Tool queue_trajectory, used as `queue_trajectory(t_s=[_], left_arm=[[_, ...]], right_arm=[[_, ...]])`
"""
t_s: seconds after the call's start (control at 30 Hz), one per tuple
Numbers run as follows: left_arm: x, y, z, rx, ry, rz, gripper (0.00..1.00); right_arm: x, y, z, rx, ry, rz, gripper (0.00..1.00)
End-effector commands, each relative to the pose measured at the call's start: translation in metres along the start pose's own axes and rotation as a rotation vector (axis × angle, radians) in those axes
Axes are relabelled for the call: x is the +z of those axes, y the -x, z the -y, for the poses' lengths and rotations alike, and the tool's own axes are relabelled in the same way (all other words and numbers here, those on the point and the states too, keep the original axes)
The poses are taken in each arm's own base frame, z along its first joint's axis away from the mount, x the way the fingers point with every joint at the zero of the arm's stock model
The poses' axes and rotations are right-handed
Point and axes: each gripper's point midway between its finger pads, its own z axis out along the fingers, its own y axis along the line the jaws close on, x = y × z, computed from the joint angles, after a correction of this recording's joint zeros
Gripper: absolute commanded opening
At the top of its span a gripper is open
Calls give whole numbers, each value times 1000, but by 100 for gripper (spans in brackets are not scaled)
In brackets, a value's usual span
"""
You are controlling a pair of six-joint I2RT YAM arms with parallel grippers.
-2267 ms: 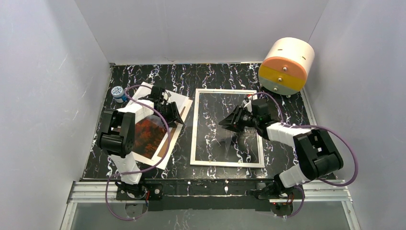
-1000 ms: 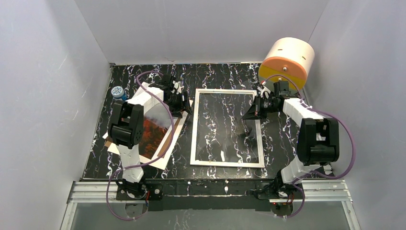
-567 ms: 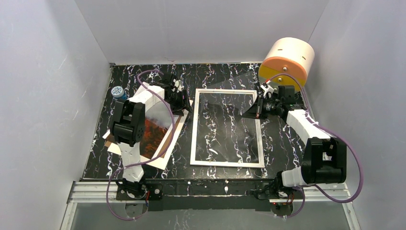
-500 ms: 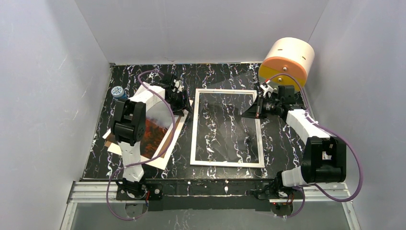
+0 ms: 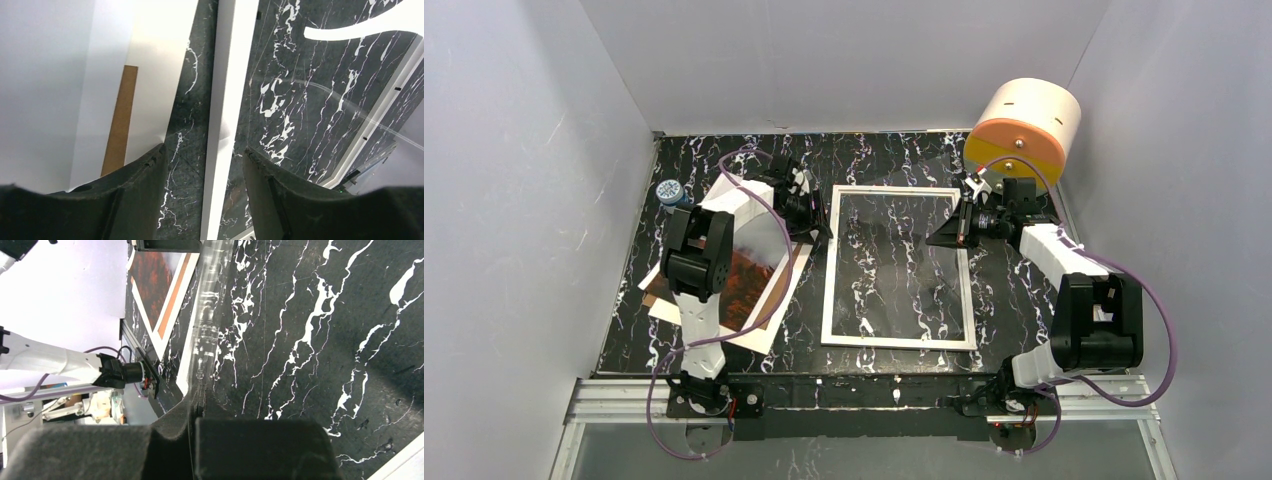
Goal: Put the photo into the frame
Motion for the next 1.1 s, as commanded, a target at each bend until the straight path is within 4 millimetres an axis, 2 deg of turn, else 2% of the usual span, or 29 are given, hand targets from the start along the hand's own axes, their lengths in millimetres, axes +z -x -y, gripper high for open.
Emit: queue_trajectory(t_s=[0.0, 0.13, 0.37, 0.57, 0.83, 0.97, 1.07], left_arm=[[3, 3, 14, 73, -11, 13, 55], [13, 0, 10, 103, 67, 22, 50], [13, 3, -16, 112, 231, 45, 24], [15, 0, -23, 133, 255, 23, 13], [5, 3, -27, 187, 253, 11, 8], [2, 5, -24, 187, 220, 9, 9], [-3, 6, -31, 179, 240, 8, 10]], right_arm=[[-6, 16, -23, -7, 49, 16, 1], [-6, 17, -28, 29, 65, 19, 1], [-6, 23, -35, 103, 76, -8, 1], [-8, 27, -47, 138, 123, -27, 1], [4, 22, -49, 190, 135, -56, 1], [12, 25, -48, 175, 116, -48, 1], [14, 28, -45, 132, 102, -33, 1]])
